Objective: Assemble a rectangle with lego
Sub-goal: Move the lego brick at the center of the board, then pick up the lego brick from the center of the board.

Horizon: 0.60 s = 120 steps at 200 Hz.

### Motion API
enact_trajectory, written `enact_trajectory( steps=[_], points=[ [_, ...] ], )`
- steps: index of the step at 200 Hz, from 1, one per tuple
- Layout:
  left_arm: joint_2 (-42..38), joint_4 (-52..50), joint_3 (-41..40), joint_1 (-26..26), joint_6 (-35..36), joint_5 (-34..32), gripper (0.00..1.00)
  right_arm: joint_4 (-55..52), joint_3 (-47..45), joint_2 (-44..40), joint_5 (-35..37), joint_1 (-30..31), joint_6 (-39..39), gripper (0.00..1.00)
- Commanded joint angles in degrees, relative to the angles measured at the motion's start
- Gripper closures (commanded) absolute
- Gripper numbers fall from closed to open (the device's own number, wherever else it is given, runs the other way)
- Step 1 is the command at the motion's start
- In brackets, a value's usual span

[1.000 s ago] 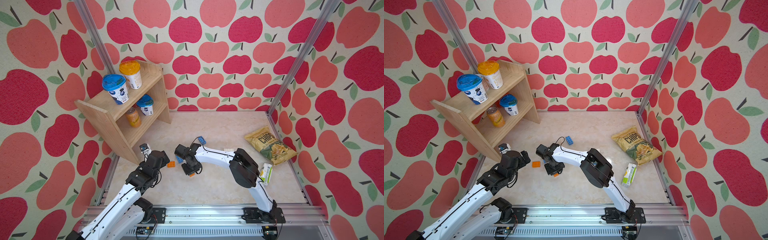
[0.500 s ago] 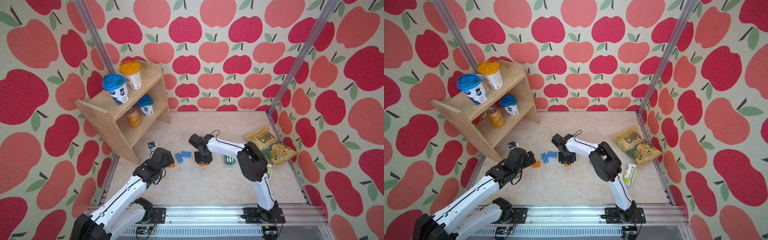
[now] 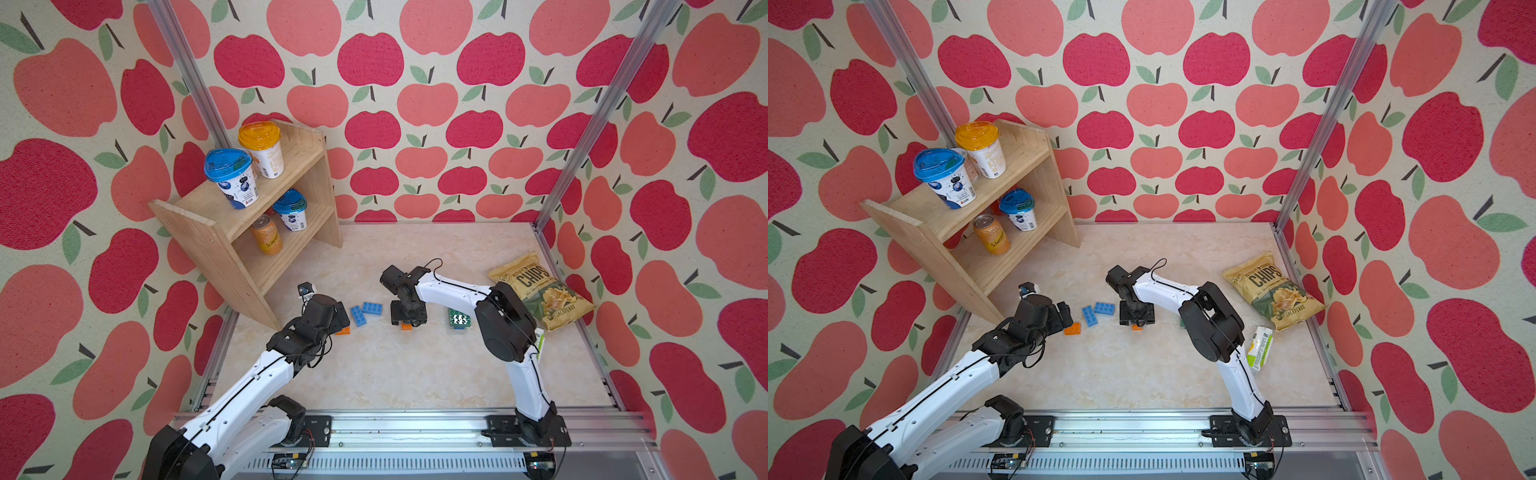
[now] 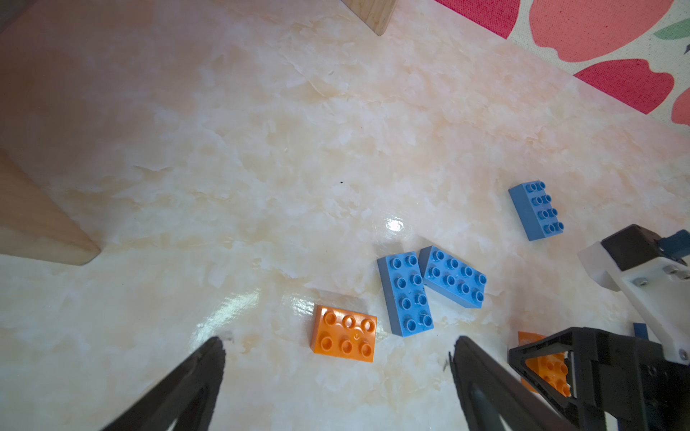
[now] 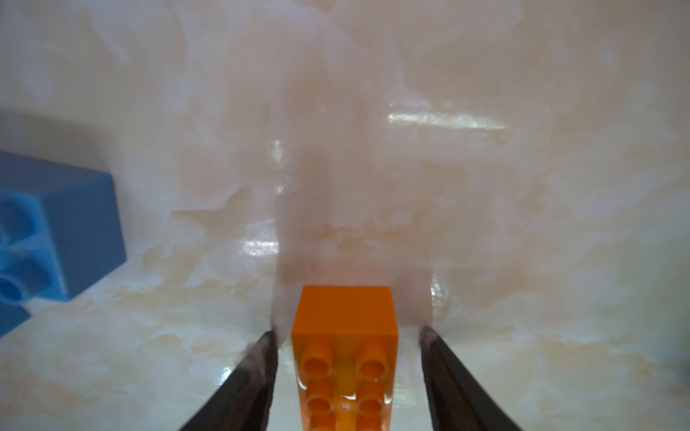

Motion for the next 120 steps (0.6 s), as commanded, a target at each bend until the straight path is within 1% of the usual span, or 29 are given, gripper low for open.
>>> enact_trajectory(
  steps=[1, 15, 27, 45, 53, 77, 93, 120],
  points=[
    [-1.8, -0.8, 1.3, 0.3, 0.6, -0.7, 0.03, -2.6, 1.2, -2.4, 2.3, 0.3, -1.2, 0.31],
    [-3.1, -1.4, 1.4, 0.3, 0.2, -1.4, 0.03, -2.3, 1.7, -4.1, 3.4, 1.0, -2.7, 0.29],
    [-4.8, -1.4, 1.3, 0.3, 0.1, -1.9, 0.03, -1.5, 2.3, -5.3, 3.7, 2.1, -4.8, 0.25],
    [-8.6, -1.4, 0.9, 0.3, -0.6, -3.2, 0.03, -0.1, 4.2, -5.7, 3.3, 4.1, -9.3, 0.18],
    [-10.7, -1.5, 0.7, 0.3, -0.9, -4.1, 0.03, 0.5, 5.7, -5.2, 2.5, 5.1, -11.9, 0.17],
    [-17.3, -3.3, 0.6, 0.3, -2.5, -7.4, 0.03, -0.9, 13.0, -0.7, 1.7, 8.3, -19.0, 0.16],
    [-21.6, -6.3, 1.2, 0.3, -6.1, -10.9, 0.03, -2.0, 18.8, 3.2, 1.4, 10.2, -23.5, 0.15],
    [-25.6, -10.3, 2.5, 0.3, -7.7, -14.3, 0.03, -1.8, 27.2, 9.0, -0.8, 12.5, -30.2, 0.16]
  ],
)
